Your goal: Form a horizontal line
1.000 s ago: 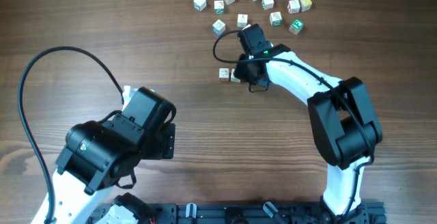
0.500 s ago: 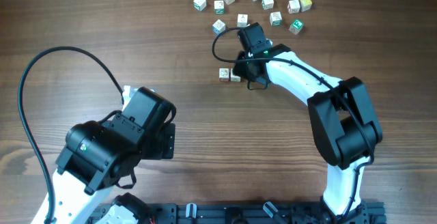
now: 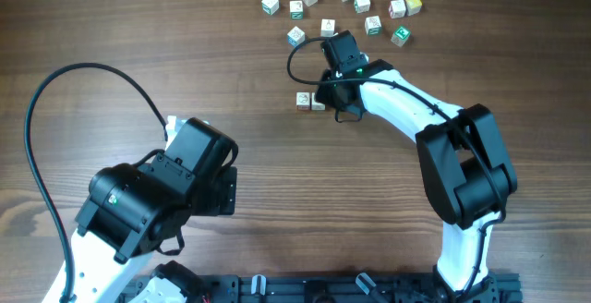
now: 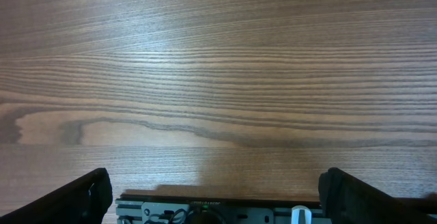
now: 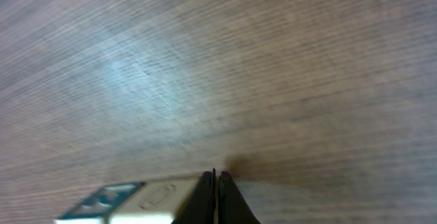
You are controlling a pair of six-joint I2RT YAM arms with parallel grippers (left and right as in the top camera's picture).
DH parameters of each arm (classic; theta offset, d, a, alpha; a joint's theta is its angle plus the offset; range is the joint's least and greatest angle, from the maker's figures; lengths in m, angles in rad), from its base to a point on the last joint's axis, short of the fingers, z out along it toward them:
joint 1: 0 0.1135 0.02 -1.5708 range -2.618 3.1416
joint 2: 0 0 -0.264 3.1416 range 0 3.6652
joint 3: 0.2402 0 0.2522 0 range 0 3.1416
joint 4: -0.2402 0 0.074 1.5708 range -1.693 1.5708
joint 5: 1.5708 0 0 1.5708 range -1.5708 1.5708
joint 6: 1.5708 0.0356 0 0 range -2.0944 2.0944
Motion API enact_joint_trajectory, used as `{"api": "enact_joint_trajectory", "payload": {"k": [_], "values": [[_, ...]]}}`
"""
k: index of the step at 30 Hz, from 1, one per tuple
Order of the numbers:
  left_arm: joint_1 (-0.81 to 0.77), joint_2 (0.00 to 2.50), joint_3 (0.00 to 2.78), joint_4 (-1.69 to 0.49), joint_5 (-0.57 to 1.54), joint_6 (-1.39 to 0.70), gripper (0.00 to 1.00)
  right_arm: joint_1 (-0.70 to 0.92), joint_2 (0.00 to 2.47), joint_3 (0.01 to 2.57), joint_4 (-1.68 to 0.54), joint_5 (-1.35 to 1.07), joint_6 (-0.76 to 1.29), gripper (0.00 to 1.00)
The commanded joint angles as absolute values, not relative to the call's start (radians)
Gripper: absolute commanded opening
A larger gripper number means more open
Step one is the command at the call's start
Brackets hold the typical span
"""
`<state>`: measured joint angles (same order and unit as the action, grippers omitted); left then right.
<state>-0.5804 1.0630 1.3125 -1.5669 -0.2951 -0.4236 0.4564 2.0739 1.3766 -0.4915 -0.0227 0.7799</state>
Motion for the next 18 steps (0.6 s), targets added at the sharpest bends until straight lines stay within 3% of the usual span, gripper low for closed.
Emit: {"api": "enact_joint_trajectory", "payload": {"k": [1,18], "values": [[-0.577,1.063,1.307,-1.564,-0.311,-0.422,1.0,0.458,2.078,1.367,-0.525,-0.028,0.816,0.05],[-0.577,1.063,1.307,-1.565,-0.311,-0.422,1.0,0.458,2.078,1.367,-0.537,-0.14,0.85,0.04]]}}
